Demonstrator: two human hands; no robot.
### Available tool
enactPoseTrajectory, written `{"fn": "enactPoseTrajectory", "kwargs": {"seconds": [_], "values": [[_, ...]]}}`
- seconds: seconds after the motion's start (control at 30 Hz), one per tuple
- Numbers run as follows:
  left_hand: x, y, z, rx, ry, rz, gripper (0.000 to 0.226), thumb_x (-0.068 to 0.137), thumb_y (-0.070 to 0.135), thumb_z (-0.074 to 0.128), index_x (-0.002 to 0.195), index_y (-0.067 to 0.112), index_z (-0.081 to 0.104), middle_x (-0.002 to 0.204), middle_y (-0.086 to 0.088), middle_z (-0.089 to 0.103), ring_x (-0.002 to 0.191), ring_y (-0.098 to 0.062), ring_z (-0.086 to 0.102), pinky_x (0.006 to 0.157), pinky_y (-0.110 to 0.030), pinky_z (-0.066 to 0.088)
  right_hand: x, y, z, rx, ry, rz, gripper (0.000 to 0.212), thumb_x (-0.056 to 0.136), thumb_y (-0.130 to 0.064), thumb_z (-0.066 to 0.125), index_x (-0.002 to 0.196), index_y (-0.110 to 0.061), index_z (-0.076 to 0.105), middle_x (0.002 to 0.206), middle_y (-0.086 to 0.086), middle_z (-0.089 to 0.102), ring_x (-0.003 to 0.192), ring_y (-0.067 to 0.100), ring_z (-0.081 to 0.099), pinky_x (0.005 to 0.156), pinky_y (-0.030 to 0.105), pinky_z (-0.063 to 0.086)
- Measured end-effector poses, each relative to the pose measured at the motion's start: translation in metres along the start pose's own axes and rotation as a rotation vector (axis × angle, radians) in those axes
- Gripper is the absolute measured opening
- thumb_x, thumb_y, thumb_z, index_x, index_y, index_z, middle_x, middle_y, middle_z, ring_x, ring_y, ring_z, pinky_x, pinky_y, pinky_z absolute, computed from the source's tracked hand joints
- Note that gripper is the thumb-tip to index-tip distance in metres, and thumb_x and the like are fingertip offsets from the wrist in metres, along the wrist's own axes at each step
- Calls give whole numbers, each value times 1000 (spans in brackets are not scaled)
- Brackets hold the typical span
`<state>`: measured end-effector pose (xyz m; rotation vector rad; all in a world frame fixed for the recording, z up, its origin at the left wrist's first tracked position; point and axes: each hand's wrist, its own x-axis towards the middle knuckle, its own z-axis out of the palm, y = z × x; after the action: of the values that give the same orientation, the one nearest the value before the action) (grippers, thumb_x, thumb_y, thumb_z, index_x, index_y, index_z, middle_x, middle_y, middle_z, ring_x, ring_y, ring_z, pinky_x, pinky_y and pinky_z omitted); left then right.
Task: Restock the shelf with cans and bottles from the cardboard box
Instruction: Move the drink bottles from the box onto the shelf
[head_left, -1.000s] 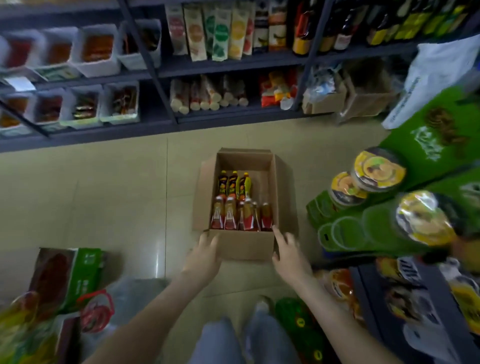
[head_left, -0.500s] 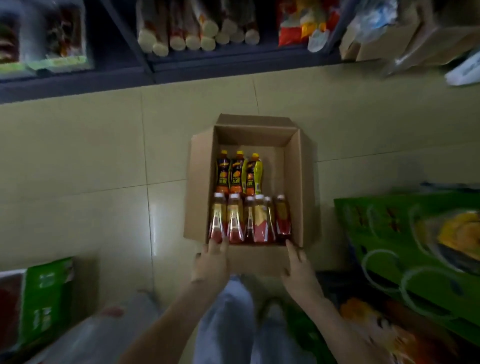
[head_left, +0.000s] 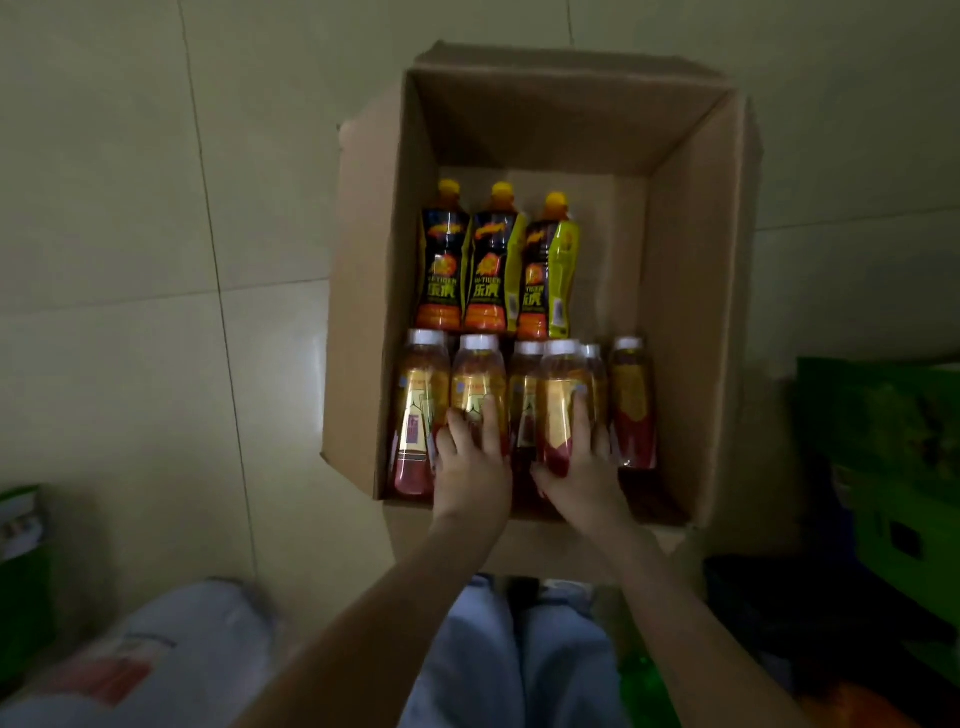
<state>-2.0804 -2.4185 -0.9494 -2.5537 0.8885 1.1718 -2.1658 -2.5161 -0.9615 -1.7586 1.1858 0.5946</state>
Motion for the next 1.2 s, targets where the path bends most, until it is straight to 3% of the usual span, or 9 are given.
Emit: {"fn": "enactPoseTrajectory", "kwargs": {"seconds": [0.13,0.23,0.37,0.5,0.63,0.77,1.0,1.1,1.2], "values": [[4,9,17,-59,53,-73,86,96,43,45,148,18,-18,152,-32,14,134,-43,28,113,-50,24,6,8,6,-89,28,-27,108,86,-29,67,137,-45,-27,159,12,1,144,38,8,112,50,21],[8,11,15,-110,172,-47,93,76,40,72,152,20,21,133,-31,43,114,-43,49,95,-53,46,6,5,7,-252,59,-10,110,86,-40,65,133,-48,-34,155,13,9,139,38,18,106,51,31],[17,23,15,-249,58,54,80,91,34,56,152,34,3,137,-18,14,132,-39,27,111,-48,33,4,4,10,-442,215,36,105,84,-47,62,142,-46,-26,146,14,23,130,32,27,98,51,36],[28,31,16,-382,16,-28,89,89,31,59,147,47,-7,150,-22,-9,131,-47,28,106,-49,38,6,15,8,-411,169,-37,106,86,-45,60,137,-48,-32,137,14,22,128,32,26,104,51,33],[32,27,12,-356,-51,-13,98,85,32,65,144,52,-11,152,-21,-11,131,-47,29,106,-50,37,11,23,7,-232,114,-103,106,84,-38,65,136,-51,-26,137,17,24,126,37,33,101,48,38],[21,15,-12,-478,-120,-25,101,79,28,68,144,56,-4,153,-14,-3,128,-45,37,106,-48,38,-3,13,-4,-291,124,-68,108,82,-43,65,136,-56,-28,138,17,26,123,37,37,96,50,43],[-88,9,-128,-606,-93,160,107,73,28,72,135,68,-6,151,-11,16,128,-34,45,105,-44,42,-148,-42,-72,-156,277,-46,101,81,-52,63,139,-54,-19,132,16,31,114,35,43,95,43,39],[-156,13,-189,-557,-37,262,104,74,31,73,140,61,-2,153,-6,14,132,-27,41,103,-31,38,-230,-73,-108,-59,342,-117,100,84,-48,64,137,-59,-20,131,18,32,114,37,44,94,44,44],[-232,14,-240,-535,40,358,102,75,36,74,145,53,2,151,-6,20,132,-25,39,103,-29,36,-302,-98,-139,-39,436,-201,109,82,-40,68,128,-67,-27,134,19,31,116,38,43,95,46,44]]}}
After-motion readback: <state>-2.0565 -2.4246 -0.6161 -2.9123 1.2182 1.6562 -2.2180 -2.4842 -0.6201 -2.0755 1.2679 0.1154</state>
